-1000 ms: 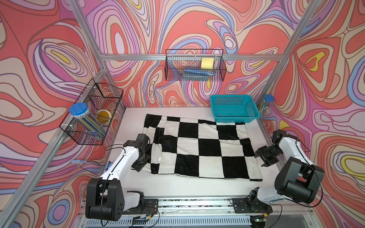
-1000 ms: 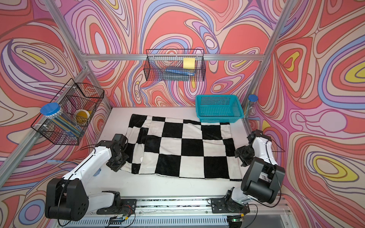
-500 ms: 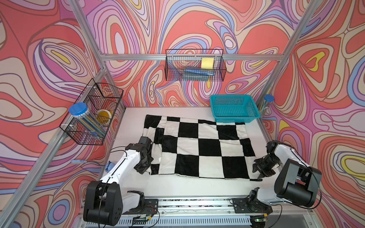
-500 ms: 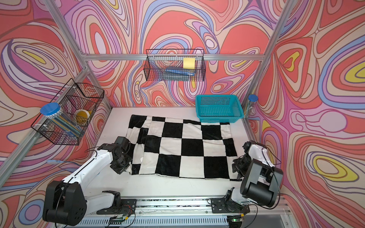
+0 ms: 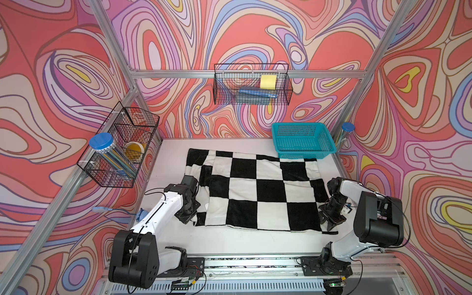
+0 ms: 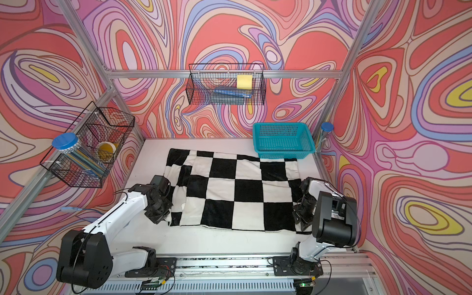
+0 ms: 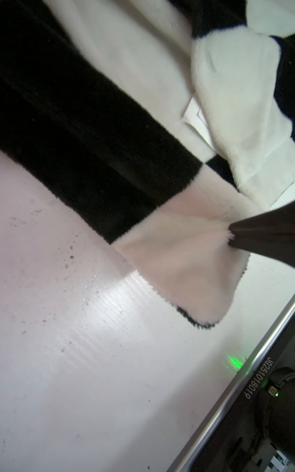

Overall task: Roll up the pillowcase
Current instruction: Fold the pillowcase at the center of the board.

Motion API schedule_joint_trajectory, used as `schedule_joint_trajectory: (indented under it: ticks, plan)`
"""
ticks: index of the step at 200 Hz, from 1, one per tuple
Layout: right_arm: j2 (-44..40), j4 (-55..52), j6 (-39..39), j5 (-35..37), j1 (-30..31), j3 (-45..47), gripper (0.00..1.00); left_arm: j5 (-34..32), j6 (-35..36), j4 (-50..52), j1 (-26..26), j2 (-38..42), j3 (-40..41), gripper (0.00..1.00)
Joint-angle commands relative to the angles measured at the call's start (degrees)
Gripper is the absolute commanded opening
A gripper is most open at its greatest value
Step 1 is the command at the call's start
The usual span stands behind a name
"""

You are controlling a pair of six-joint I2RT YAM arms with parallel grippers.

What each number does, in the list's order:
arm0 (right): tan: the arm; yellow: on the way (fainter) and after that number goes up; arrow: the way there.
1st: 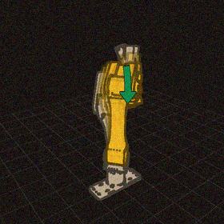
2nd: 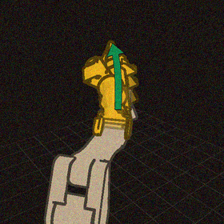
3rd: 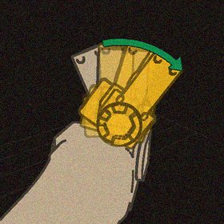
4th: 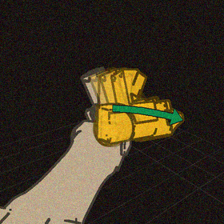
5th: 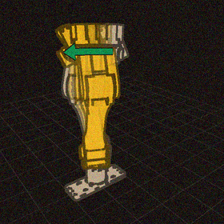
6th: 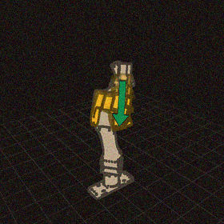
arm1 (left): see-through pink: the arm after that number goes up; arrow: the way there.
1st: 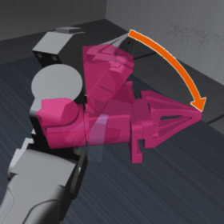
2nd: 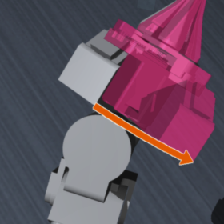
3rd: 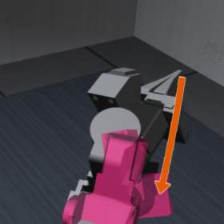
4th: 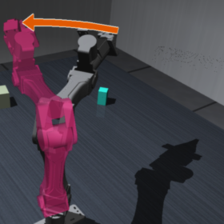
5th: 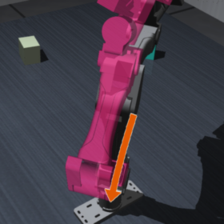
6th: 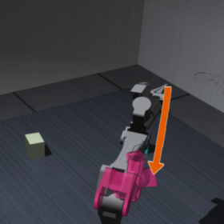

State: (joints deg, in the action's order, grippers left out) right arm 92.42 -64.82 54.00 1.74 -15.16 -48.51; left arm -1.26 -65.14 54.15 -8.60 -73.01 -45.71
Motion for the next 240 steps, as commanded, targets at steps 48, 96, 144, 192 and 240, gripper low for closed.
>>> schedule_joint_trajectory:
  ticks: [48, 96, 144, 192, 240]
  plan:
    - [-0.3, -0.2, 2.4, 6.7, 1.5, 0.5, 0.0, -0.6, 0.4, 0.9, -0.2, -1.0, -1.6, 0.0]
    - [-5.4, -0.7, -0.3, 6.0, 1.4, -0.7, 0.0, -0.9, 0.8, 1.9, -0.2, 0.7, -1.9, 0.0]
    - [-10.1, 0.6, -2.1, 2.3, 1.4, -3.2, 0.0, -1.2, 0.6, 3.4, -0.7, 3.5, -3.0, 0.0]
    - [-14.6, 0.8, 0.3, -6.6, 5.7, 6.8, 0.45, -1.3, -0.6, 2.4, -1.2, 5.5, -1.0, 0.0]
    - [-11.8, 1.7, 3.8, -6.7, 10.2, 8.3, 0.57, 0.2, -1.1, 0.2, -1.4, 4.1, -0.7, 0.0]
